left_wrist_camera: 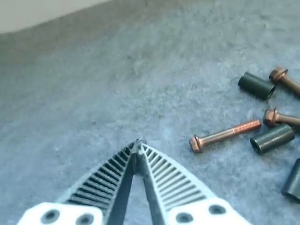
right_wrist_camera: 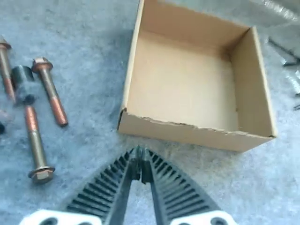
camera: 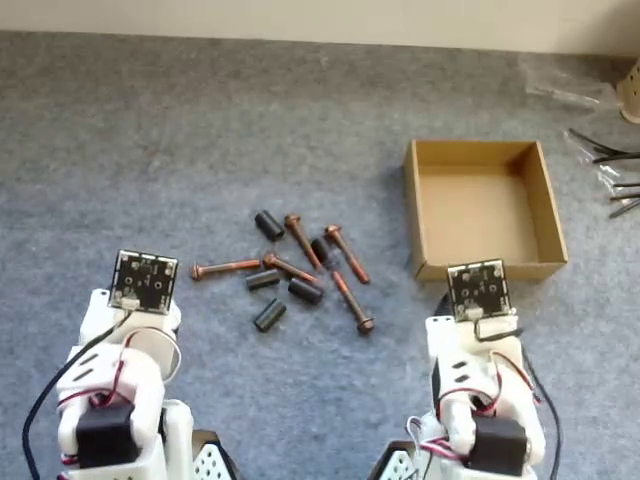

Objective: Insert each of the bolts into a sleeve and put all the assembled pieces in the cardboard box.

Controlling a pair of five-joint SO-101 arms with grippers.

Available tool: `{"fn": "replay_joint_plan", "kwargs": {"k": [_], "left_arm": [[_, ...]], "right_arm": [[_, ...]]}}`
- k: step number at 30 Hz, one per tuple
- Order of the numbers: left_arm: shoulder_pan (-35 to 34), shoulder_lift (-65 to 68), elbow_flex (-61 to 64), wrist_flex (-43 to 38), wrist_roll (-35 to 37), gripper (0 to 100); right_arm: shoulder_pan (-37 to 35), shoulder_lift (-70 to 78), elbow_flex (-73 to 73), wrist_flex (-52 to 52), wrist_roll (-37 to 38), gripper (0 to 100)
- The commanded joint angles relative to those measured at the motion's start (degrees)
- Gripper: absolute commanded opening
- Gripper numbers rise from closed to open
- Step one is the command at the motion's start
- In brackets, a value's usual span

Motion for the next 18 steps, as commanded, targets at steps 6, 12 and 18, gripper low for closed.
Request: {"fn": "replay_joint_plan", "kwargs": {"k": [6,12,18], "left_arm": [[1.01,19.56,-16.66,0.35,-2.81,1],[9.1,38.29,-25.71,0.35,-2.9,1],[13.76,49.71,-26.51,0.35,-2.64,1]], "right_arm": [[-0.84,23.78,-14.99,1.27,0.62,0.7],[-3.91,40.75,-25.01,1.63,0.62,0.7],[-5.49,51.38,-29.58,0.4,-4.66,0.7]]}}
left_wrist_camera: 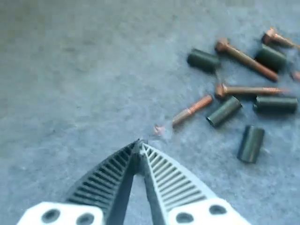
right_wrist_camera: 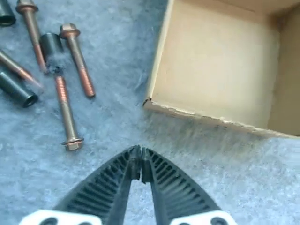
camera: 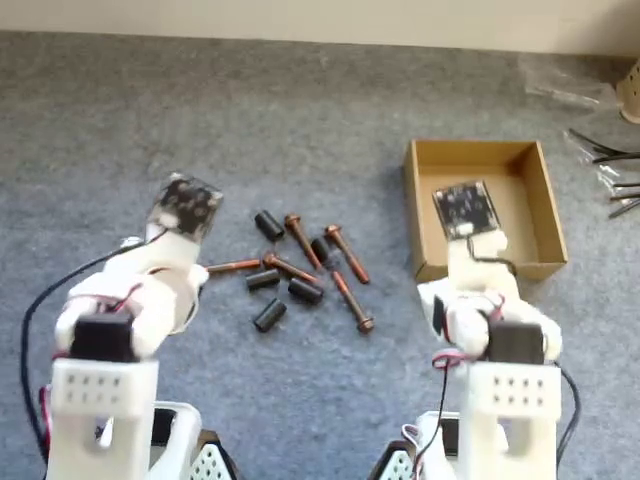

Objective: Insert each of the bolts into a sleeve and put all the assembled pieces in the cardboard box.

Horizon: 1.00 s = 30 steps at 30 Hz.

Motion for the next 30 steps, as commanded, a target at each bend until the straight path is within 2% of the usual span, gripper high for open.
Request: {"fn": "replay_joint_plan", "kwargs": {"k": [1,4,9,13,17,21,26,30], "left_arm": [[2.15,5.05,-2.77,-0.18,-0.09,1],[1.89,7.34,-2.68,-0.18,-0.09,1],[1.98,10.86,-2.68,-0.09,0.44,1],[1.98,13.05,-2.68,-0.79,6.59,1],[2.24,13.49,-2.59,-3.87,8.09,1],[1.1,13.49,-2.42,-4.13,9.41,1],[-1.89,13.23,1.01,-8.35,9.58,1],[-2.24,13.14,4.09,-11.78,9.41,1]], "right_arm": [[-0.66,4.7,-4.35,-1.98,-2.55,0.7],[-0.84,6.2,-4.09,-5.58,-2.55,0.7],[-6.11,5.93,2.51,-10.42,-2.99,5.3],[-6.9,2.15,9.1,-21.85,-2.99,7.0],[-6.73,-1.27,12.09,-24.13,-2.9,7.0],[-8.04,0.04,15.16,-18.33,-5.71,7.0],[-15.69,11.74,-6.11,0.13,-5.01,7.4],[-20.18,25.54,-19.21,5.67,-1.49,7.4]]}}
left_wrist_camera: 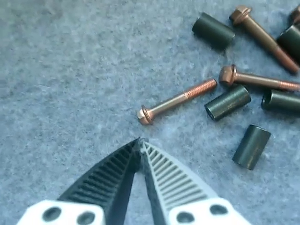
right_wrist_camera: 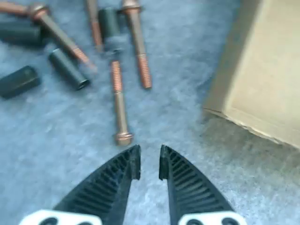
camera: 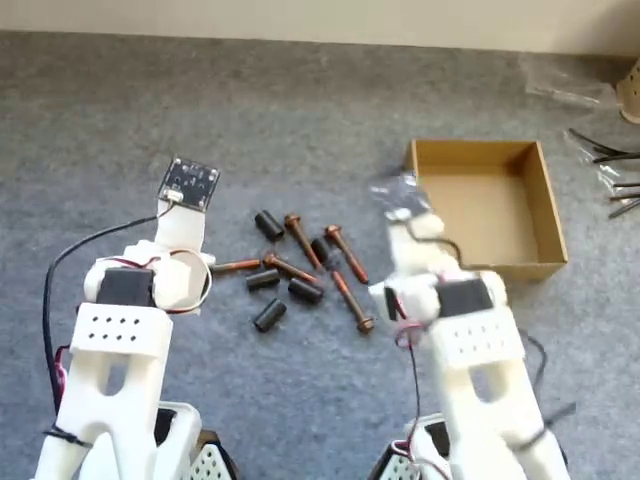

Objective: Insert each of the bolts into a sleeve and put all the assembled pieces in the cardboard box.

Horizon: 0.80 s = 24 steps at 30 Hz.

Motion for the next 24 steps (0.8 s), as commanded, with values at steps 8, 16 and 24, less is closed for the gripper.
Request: {"fn": "replay_joint_plan", "kwargs": {"k": [8,16,24], "left_arm": [[-7.25,-0.13,1.45,-2.9,0.53,1],[-9.8,-0.22,3.82,-3.34,0.53,1],[-12.0,0.04,4.09,-4.75,0.53,1]], "right_arm": [[-9.1,25.71,-23.87,4.18,6.15,8.4],[-16.57,30.37,-24.57,3.65,13.36,21.9],[-21.85,37.23,-24.31,-4.35,14.59,21.6]]}}
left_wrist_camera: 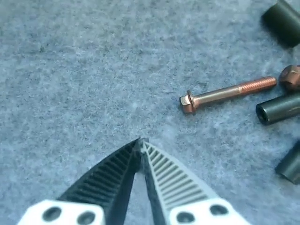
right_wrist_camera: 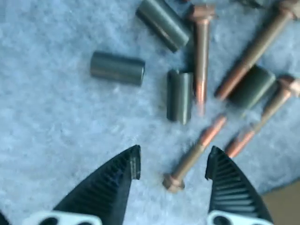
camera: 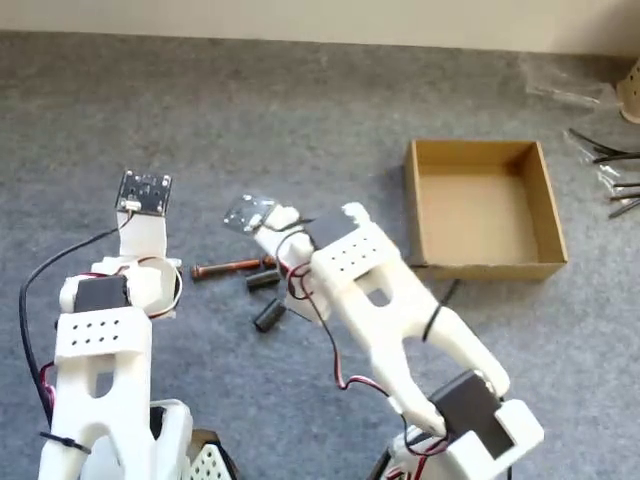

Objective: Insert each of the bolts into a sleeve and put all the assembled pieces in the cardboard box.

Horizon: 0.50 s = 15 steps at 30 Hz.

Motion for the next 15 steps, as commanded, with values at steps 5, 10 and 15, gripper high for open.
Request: {"fn": "replay_joint_plan", "kwargs": {"k": [5,10,15], "left_arm": [[-3.12,0.04,0.13,-3.69,0.35,1],[-4.35,0.04,2.24,-7.38,0.44,1],[-4.35,0.04,2.24,-7.38,0.44,1]], "right_arm": [[-1.1,7.25,-2.33,-8.84,0.88,20.4],[-1.1,9.19,-2.24,-11.38,0.0,20.4],[-0.13,9.54,-2.15,-13.14,-2.2,20.4]]}}
